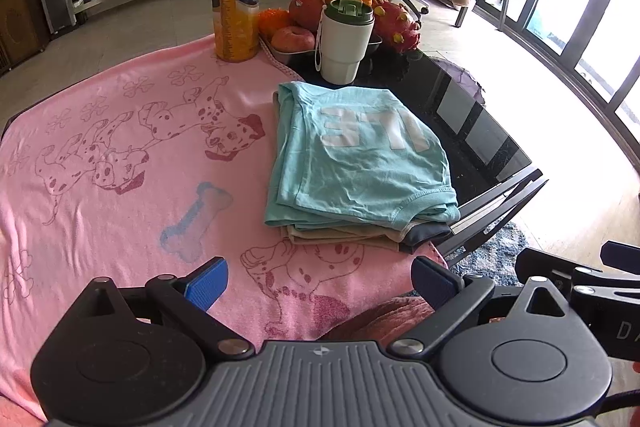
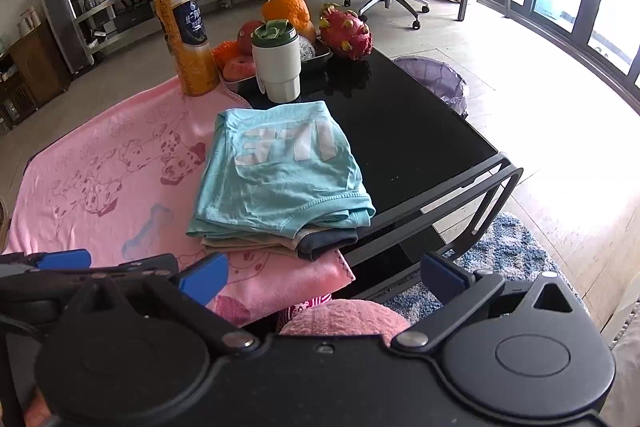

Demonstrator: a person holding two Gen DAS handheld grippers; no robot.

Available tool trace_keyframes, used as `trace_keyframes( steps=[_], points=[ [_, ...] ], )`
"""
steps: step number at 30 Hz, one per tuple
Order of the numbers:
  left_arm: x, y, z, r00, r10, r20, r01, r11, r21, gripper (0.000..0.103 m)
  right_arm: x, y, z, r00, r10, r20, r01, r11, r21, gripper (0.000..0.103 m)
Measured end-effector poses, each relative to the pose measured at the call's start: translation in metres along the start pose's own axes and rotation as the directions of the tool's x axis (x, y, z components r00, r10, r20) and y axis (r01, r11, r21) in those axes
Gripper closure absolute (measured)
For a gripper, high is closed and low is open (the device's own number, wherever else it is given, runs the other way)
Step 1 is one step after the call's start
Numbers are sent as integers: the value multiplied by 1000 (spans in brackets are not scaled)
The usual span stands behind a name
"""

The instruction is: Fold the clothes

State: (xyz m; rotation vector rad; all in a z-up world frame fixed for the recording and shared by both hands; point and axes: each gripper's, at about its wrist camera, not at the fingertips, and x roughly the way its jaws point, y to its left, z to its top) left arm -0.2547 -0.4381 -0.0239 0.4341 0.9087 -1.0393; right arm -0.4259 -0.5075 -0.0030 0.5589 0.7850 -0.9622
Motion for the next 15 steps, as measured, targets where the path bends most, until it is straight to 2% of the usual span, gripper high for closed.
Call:
trace_keyframes(
  steps=[15],
  points=[
    [0, -1, -2, 999, 19, 26, -19, 1000, 11, 3, 2, -2, -2, 1000, 12, -2, -12, 1000, 11, 0]
  ],
)
